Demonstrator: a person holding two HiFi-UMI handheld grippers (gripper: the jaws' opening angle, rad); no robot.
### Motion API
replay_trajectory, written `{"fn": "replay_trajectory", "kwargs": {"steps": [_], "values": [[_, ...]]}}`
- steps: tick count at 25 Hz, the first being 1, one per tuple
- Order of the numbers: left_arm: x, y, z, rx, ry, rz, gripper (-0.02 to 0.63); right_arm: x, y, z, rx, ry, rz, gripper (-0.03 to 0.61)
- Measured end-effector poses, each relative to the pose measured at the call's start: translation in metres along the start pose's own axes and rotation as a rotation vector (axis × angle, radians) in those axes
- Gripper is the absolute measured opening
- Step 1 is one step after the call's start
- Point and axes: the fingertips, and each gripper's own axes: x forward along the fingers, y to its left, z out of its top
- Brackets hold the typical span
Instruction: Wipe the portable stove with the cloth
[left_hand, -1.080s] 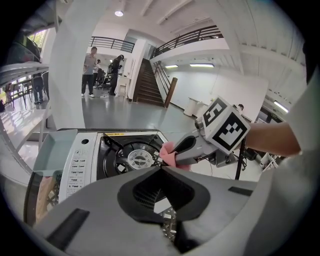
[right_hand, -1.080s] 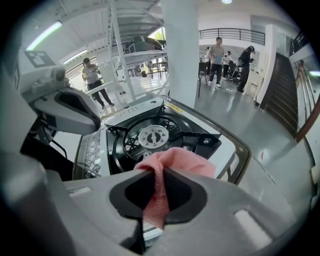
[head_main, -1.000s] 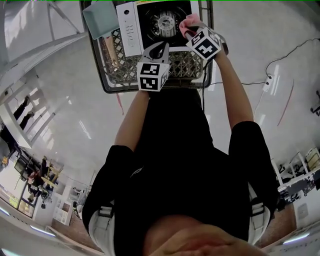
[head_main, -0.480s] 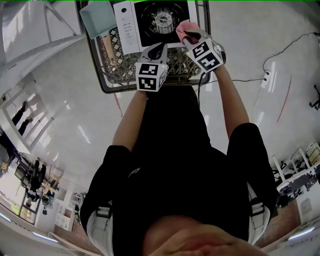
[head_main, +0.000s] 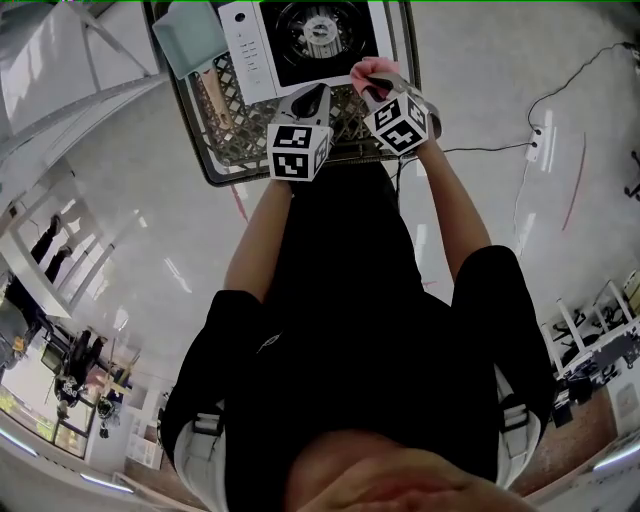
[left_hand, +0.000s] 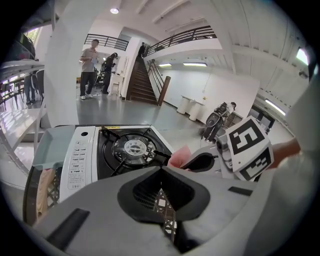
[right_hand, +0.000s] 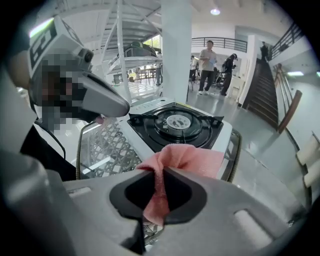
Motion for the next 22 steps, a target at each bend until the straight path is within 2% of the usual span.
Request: {"fn": "replay_trajectory", "kwargs": {"steps": [7,12,16,22], "values": [[0.004,-0.012,-0.004,0.02,0.012,-0.035,0.0,-0.003,0.013,-0.009,0.04,0.026,0.025,0.038],[0.013,-0.02,0.001,0.022,0.012,-0.054,0.0,-0.031,0.004,0.001,0.097,-0.085,-0.027,0.038],[0.023,-0.029,0.012,0.028,0.008,-0.067,0.0,-0.063,-0.028,0.017,0.116,-0.161,-0.081,0.038],[0.04,-0.03,0.028,0.003,0.001,-0.056,0.0,-0.085,-0.108,0.054,0.061,-0.215,-0.165,0.038]]}}
